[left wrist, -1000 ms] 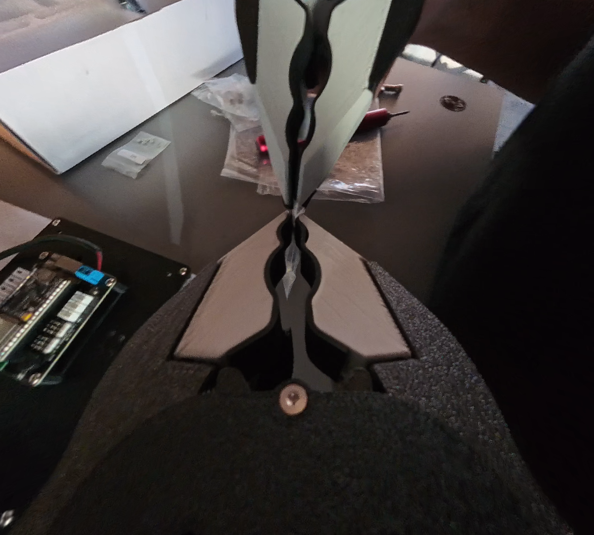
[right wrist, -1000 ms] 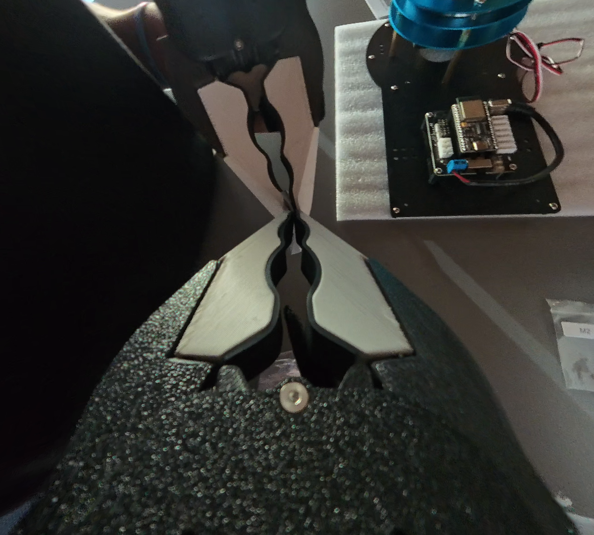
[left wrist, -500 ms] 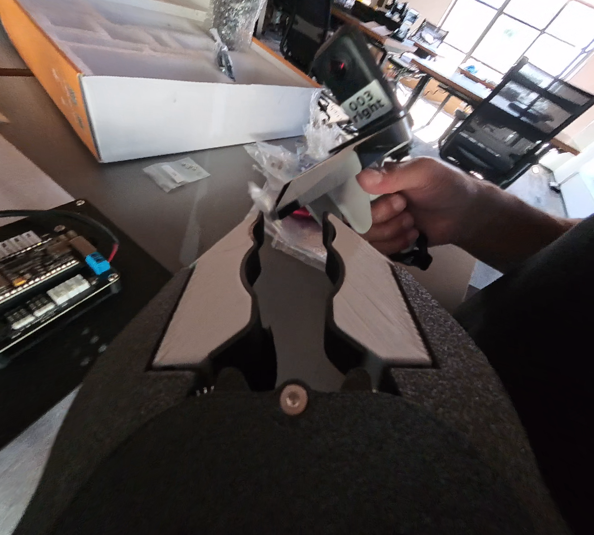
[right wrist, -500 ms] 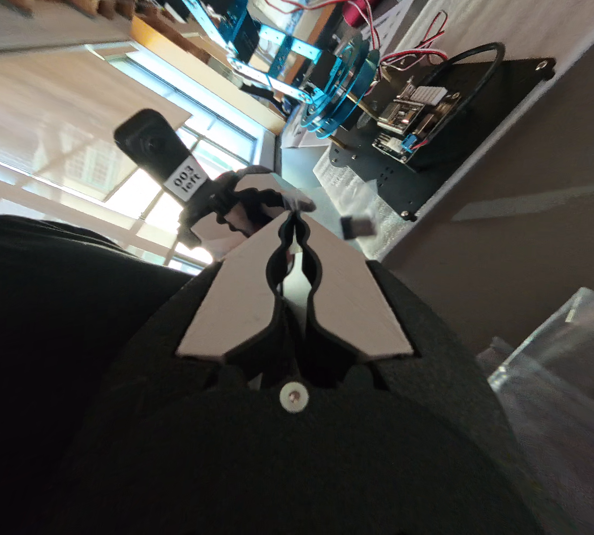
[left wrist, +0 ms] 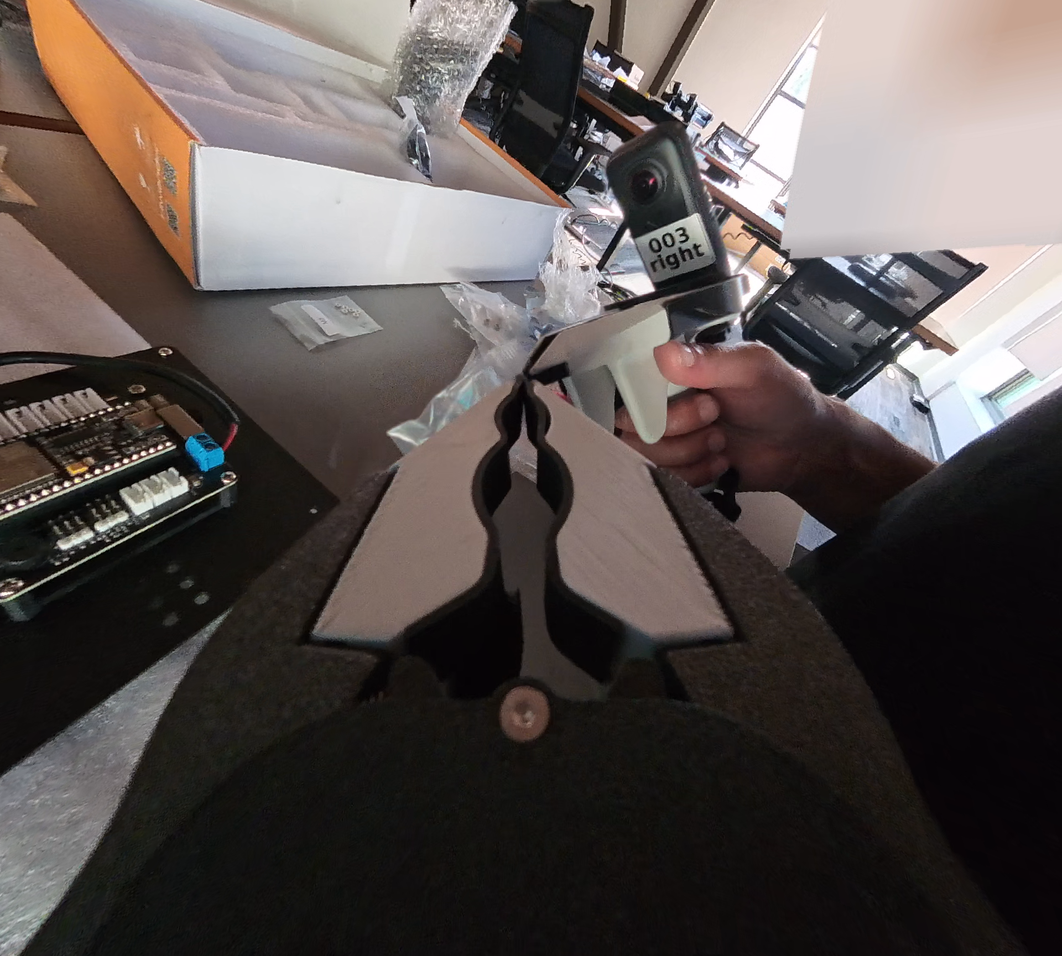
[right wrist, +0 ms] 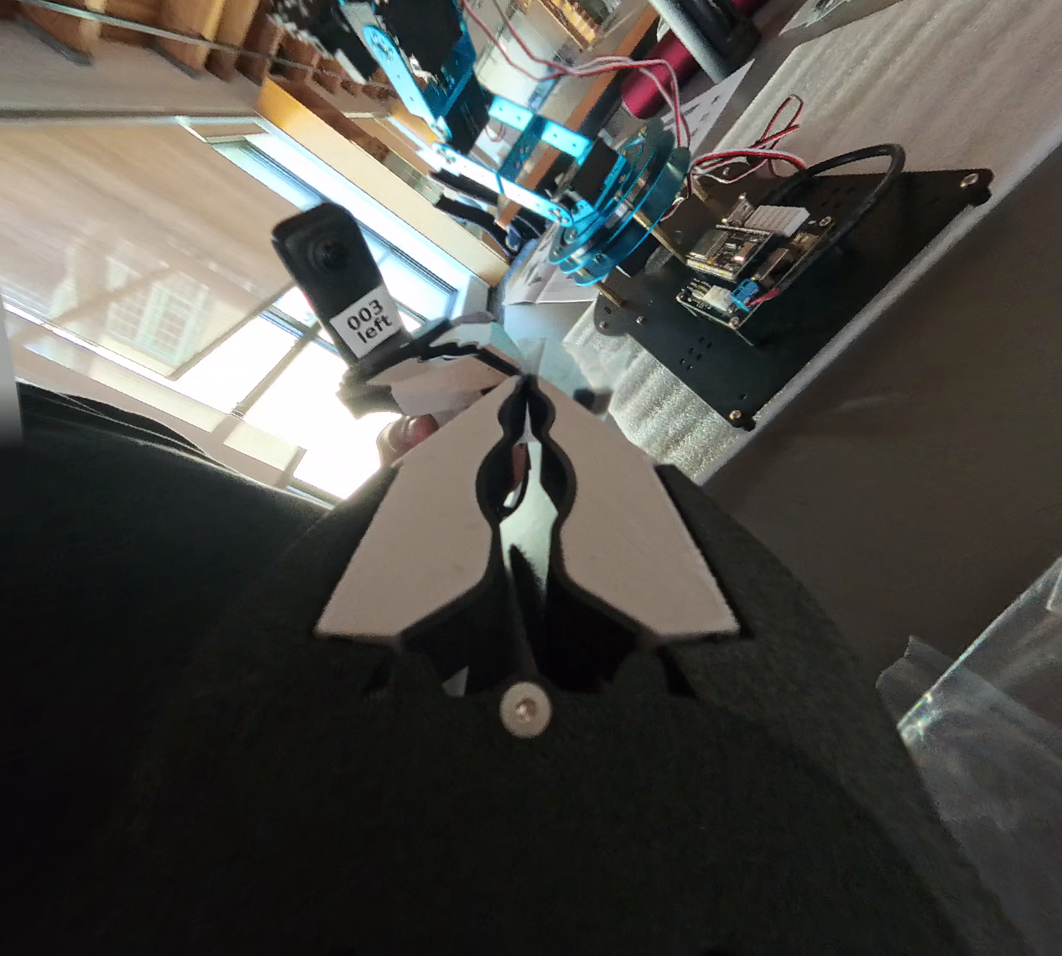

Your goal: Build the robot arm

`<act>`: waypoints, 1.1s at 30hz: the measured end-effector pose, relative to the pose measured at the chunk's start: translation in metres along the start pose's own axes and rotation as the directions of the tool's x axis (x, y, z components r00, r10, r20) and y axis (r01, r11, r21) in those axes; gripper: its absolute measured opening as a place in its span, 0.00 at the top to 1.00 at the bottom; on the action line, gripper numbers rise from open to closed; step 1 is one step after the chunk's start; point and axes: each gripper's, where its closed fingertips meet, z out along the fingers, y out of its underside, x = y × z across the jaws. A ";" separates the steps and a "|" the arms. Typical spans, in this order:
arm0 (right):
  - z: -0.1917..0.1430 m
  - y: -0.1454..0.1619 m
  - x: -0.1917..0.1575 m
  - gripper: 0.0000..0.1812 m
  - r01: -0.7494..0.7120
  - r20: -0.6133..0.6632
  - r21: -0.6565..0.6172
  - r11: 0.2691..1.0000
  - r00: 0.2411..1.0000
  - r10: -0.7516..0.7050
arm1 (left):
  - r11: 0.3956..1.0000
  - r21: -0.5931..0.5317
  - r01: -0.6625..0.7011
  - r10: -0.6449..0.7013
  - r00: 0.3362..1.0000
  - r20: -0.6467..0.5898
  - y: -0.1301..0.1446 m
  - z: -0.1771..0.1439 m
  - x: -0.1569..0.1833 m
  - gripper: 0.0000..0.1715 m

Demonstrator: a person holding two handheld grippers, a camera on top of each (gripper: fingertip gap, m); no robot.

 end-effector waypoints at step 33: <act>-0.021 0.037 0.014 0.63 0.756 -0.061 -0.458 0.468 0.498 -0.865 | 0.923 -0.285 0.260 -0.258 0.965 0.043 0.039 0.000 -0.006 1.00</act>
